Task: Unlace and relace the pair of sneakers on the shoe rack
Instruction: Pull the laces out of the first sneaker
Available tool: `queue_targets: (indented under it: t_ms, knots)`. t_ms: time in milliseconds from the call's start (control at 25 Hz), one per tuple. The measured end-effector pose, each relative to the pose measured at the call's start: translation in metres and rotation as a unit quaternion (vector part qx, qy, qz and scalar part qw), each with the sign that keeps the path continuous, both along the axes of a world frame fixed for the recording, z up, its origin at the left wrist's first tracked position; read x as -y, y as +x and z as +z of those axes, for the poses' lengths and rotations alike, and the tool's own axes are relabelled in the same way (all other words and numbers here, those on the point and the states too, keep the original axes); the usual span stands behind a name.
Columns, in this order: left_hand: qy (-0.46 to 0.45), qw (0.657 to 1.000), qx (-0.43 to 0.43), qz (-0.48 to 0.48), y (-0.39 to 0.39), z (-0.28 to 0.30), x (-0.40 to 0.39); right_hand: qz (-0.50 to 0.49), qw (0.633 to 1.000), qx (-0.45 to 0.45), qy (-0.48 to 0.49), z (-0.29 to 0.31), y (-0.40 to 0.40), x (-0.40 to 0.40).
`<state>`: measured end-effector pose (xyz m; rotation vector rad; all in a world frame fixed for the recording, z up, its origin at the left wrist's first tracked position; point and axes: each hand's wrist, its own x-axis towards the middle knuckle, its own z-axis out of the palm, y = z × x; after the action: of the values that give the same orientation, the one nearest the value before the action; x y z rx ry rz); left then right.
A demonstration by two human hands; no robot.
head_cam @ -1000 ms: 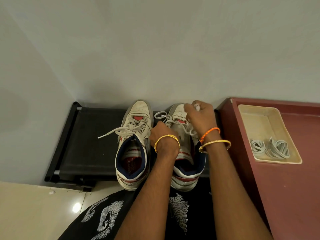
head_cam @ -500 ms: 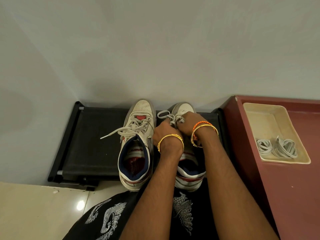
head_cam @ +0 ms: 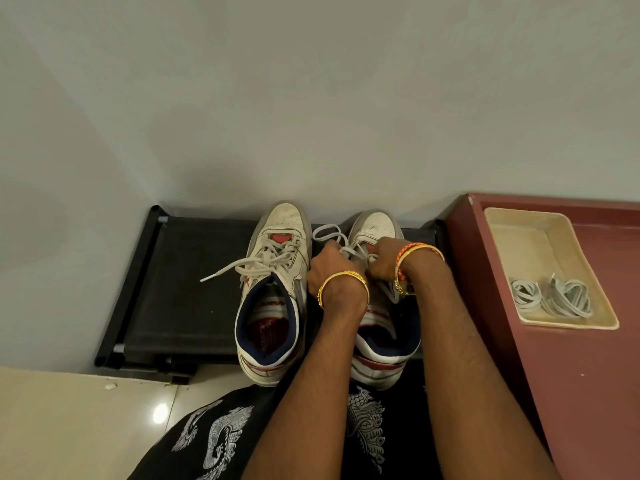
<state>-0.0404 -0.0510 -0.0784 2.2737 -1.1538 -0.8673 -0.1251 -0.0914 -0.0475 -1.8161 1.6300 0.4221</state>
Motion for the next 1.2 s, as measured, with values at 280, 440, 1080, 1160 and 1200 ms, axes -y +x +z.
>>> queue_targets:
  t_ms: [280,440,1080,1160,1200]
  knots:
    - [-0.036,0.999,-0.026,0.007,-0.002,0.006,-0.004,-0.242,0.909,0.333,-0.068,0.01,-0.029,-0.009]
    - [-0.144,0.986,-0.077,-0.032,0.011,0.031,-0.006,-0.311,0.783,0.499,-0.202,0.029,-0.026,-0.02]
    - [-0.093,0.909,-0.313,-0.26,0.026,0.195,-0.073,-0.277,0.719,0.585,-0.253,0.221,-0.024,-0.103]
    - [-0.065,0.932,-0.184,-0.305,0.025,0.182,-0.084,-0.27,0.707,0.59,-0.282,0.242,-0.032,-0.108]
    - [-0.065,0.947,-0.13,-0.287,0.028,0.177,-0.087,-0.266,0.71,0.581,-0.296,0.249,-0.036,-0.111]
